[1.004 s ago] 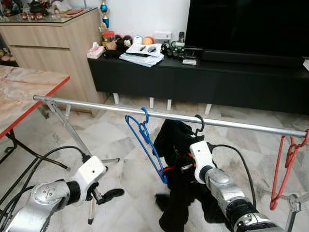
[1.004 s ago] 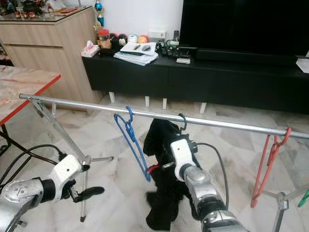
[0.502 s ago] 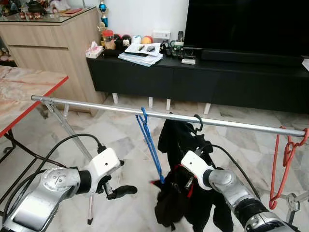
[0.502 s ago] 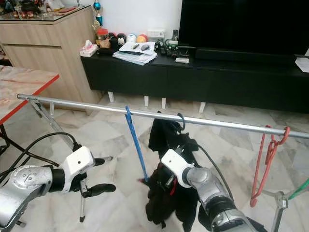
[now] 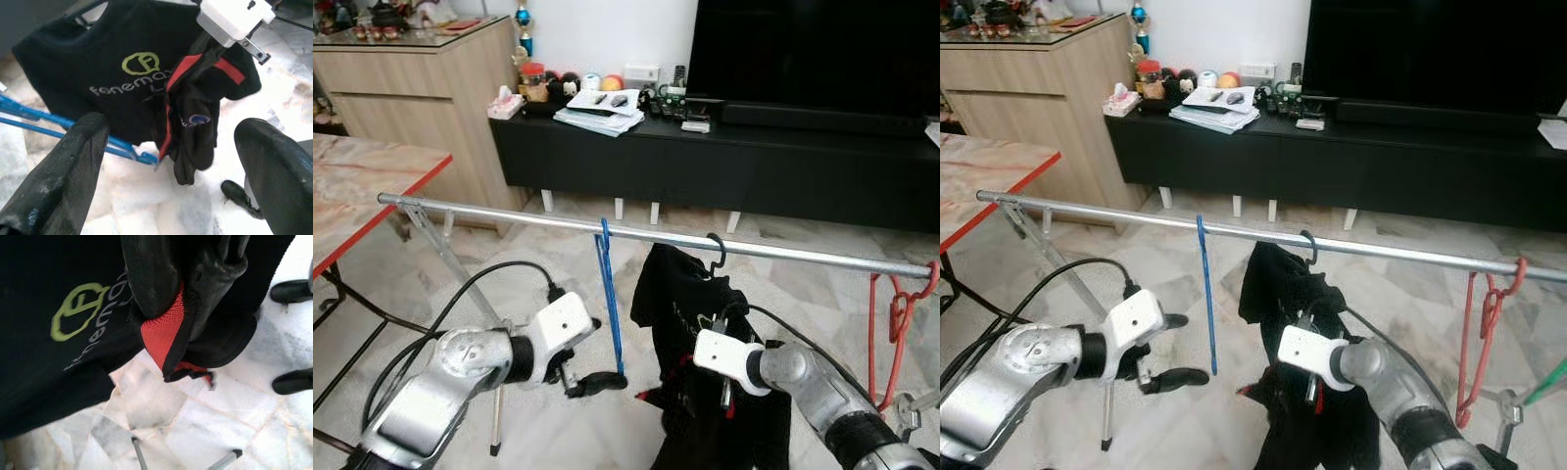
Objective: Hang hanger
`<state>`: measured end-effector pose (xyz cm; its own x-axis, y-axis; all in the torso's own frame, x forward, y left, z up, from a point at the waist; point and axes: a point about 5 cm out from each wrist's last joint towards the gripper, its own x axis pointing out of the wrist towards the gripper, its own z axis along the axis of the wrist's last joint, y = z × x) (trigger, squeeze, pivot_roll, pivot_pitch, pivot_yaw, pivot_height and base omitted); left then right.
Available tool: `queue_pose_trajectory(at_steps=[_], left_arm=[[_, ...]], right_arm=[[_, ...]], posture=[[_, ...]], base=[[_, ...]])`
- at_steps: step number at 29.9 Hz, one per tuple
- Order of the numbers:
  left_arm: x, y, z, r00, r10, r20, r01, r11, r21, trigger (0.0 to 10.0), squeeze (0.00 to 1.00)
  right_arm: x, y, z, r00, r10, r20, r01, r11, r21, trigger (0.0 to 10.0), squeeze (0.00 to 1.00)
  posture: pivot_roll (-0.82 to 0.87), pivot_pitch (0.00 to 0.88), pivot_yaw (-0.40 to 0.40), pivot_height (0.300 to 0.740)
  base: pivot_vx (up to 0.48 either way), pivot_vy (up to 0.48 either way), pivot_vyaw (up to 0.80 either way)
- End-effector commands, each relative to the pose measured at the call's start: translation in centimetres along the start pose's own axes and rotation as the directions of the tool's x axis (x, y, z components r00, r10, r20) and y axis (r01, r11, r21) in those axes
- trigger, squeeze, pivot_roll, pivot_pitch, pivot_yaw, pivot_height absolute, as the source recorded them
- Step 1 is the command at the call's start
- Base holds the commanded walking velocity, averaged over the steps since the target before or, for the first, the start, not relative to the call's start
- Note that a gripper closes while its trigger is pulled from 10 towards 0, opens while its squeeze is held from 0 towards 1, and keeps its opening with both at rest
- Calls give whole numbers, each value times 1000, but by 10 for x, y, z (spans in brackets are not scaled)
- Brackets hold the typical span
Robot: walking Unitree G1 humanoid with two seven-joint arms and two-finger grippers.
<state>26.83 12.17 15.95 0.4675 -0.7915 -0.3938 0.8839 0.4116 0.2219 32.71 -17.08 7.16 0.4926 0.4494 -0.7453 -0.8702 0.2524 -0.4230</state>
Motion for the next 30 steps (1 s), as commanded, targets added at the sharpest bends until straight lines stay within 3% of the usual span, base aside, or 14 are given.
queue_pose_trajectory(at_steps=[1,5,10,17,25,30], left_arm=[[4,1,7,1000,23,15,-24,999,40,10000,0],[11,5,12,997,61,37,-62,997,45,10000,0],[16,4,16,997,62,53,-64,997,43,10000,0],[24,5,21,995,71,67,-75,996,57,10000,0],[27,7,22,995,86,55,-89,995,53,10000,0],[27,10,16,993,114,16,-114,993,30,10000,0]], right_arm=[[-6,-9,19,996,-21,88,25,998,-52,10000,0],[-15,-16,32,985,-6,170,20,996,-82,10000,0],[-27,-22,37,984,20,175,11,984,-179,10000,0],[-40,-15,55,963,158,220,-86,948,-306,10000,0],[-44,-20,59,967,159,199,-79,929,-361,10000,0],[-51,-19,82,936,177,304,-52,924,-378,10000,0]], posture=[[41,0,14,740],[36,0,12,740],[34,0,7,740],[39,0,0,740],[43,0,-3,740],[46,3,-2,740]], base=[[0,0,0],[0,0,0],[0,0,0],[0,0,0],[0,0,0],[0,0,0]])
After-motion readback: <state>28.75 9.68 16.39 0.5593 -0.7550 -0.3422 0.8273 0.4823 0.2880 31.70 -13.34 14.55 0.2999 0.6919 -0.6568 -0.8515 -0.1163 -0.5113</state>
